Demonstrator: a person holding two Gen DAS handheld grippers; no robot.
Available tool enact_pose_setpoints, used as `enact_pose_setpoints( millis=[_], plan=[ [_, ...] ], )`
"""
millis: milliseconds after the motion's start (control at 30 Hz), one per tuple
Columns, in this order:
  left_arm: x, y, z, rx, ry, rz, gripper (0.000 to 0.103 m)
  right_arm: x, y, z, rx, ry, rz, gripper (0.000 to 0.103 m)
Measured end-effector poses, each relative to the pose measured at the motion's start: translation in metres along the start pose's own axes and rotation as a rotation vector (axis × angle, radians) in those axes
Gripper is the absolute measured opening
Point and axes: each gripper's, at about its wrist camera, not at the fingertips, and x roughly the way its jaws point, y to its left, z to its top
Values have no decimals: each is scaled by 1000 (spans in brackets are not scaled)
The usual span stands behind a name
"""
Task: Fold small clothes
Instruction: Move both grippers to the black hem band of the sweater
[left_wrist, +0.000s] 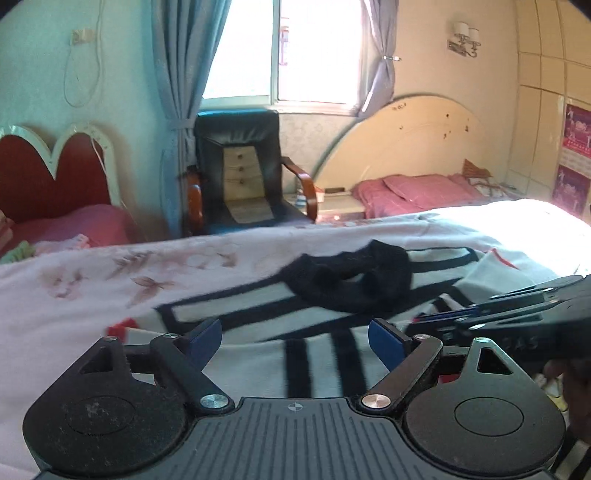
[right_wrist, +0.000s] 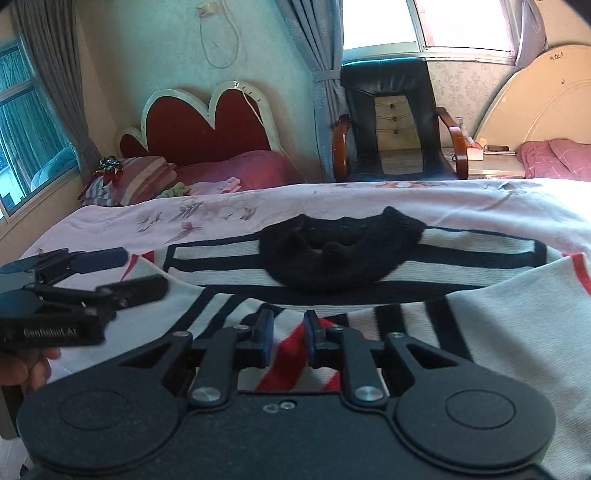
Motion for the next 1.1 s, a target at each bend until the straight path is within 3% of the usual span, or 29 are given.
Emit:
enact_pose_setpoints(
  millis=[33, 67, 133, 200, 333, 433, 533, 733, 767, 833, 967, 1100],
  plan=[
    [7, -5, -2, -9, 23, 10, 86, 3, 4, -1, -8, 8, 4, 17],
    [14, -8, -7, -25, 52, 27, 86, 5, 8, -2, -22, 17, -4, 10],
    [22, -5, -20, -49, 106, 38, 87, 10, 6, -6, -33, 67, -49, 10],
    [13, 1, -33, -40, 84, 45, 87, 4, -4, -10, -34, 73, -51, 9],
    [-16, 24, -51, -31, 73, 77, 87, -26, -33, -22, -68, 69, -175, 8],
    [-22, 29, -54, -25, 74, 82, 87, -52, -64, -33, -4, 57, -202, 7],
    [-16, 25, -51, -9, 78, 99, 91, -54, -70, -36, 32, 46, -199, 7],
    [-39, 14, -47, 35, 50, 124, 92, -62, -61, -33, 30, 75, -228, 15],
    [-47, 11, -47, 47, 27, 118, 92, -70, -58, -33, 24, 64, -247, 24],
    [-51, 3, -49, 70, 56, 118, 92, -87, -50, -36, -15, 18, -243, 24],
    [-44, 4, -61, 15, 100, 113, 92, -72, -47, -46, -35, 119, -272, 32],
    [-43, 2, -61, 9, 111, 130, 92, -67, -48, -46, -24, 125, -291, 37]
  ],
)
